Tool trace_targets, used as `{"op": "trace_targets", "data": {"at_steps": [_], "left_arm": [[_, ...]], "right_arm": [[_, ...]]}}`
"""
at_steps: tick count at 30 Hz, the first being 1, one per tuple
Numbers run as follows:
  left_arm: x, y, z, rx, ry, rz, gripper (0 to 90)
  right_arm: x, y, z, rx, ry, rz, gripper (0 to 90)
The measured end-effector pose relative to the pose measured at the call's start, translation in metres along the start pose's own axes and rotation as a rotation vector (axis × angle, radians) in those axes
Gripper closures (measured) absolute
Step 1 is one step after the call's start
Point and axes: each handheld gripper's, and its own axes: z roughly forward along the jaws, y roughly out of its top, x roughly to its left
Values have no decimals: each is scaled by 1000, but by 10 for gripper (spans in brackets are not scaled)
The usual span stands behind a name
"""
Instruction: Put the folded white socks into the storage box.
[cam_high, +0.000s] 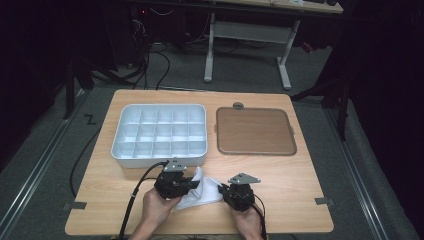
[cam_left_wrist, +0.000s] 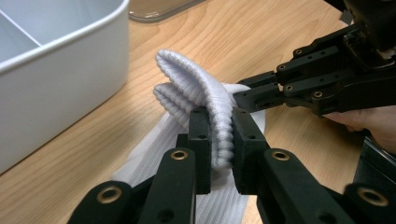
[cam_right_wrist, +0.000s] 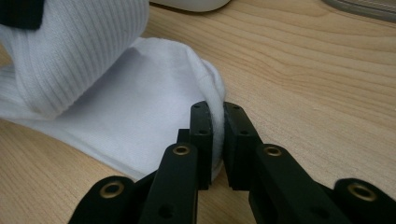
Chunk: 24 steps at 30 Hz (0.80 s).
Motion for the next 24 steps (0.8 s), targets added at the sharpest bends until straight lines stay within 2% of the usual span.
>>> {"op": "trace_targets", "data": {"at_steps": [7, 13, 14, 24], "left_arm": [[-1, -4, 5, 10, 8, 18, 804], [-2, -6, 9, 10, 5, 18, 804], [-3, -7, 9, 18, 5, 31, 804], [-4, -10, 15, 39, 8, 32, 804]], "right_arm": [[1, 0, 1, 3, -6, -9, 837], [2, 1, 1, 6, -14, -18, 837], [2, 1, 2, 5, -15, -20, 837], [1, 1, 3, 7, -14, -24, 836]]}}
